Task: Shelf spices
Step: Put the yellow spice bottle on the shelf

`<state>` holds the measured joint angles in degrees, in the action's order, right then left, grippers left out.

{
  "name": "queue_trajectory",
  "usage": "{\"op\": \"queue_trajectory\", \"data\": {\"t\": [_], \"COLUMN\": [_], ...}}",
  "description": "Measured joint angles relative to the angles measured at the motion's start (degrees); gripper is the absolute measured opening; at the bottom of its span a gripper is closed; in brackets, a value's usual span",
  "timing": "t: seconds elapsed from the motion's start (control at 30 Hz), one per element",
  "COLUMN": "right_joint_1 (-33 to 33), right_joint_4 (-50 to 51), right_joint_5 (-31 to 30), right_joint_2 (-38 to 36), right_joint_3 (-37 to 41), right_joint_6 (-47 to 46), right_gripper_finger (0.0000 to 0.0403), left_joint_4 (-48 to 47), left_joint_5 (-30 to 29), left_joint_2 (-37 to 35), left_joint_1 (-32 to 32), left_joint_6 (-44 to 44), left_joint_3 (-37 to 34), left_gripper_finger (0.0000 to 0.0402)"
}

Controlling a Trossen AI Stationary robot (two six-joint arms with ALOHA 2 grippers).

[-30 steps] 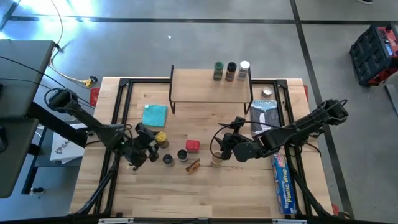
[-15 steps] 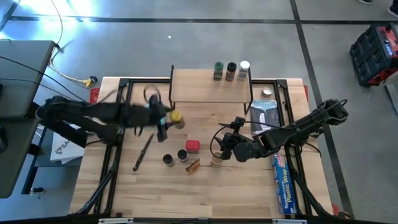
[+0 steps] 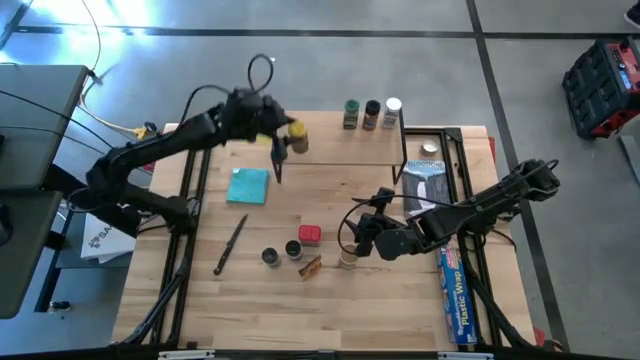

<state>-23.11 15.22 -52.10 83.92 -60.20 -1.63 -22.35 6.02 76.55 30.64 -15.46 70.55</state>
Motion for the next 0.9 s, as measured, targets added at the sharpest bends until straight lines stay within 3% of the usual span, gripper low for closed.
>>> {"op": "queue_trajectory", "data": {"t": [0.23,0.43,0.67,0.9], "right_joint_1": [0.15,0.81,2.05,2.64], "right_joint_4": [0.07,0.09,0.11,0.11], "right_joint_5": [0.07,0.24,1.01,2.95], "right_joint_2": [0.00,0.00,0.00,0.00], "right_joint_3": [0.00,0.00,0.00,-0.02], "right_joint_6": [-1.16,-1.40,-1.58,-2.51], "right_gripper_finger": [0.0279,0.0279,0.0279,0.0279], "left_joint_4": [1.34,3.36,4.60,6.04], "left_joint_5": [11.61,18.87,22.01,19.01], "left_joint_2": [5.46,8.28,10.91,11.34], "left_joint_1": [13.81,20.97,23.09,23.30], "left_joint_6": [-4.80,-6.28,-8.30,-9.60], "left_joint_3": [0.95,0.99,1.03,1.06], "left_gripper_finger": [0.0220,0.0235,0.0236,0.0238]}}
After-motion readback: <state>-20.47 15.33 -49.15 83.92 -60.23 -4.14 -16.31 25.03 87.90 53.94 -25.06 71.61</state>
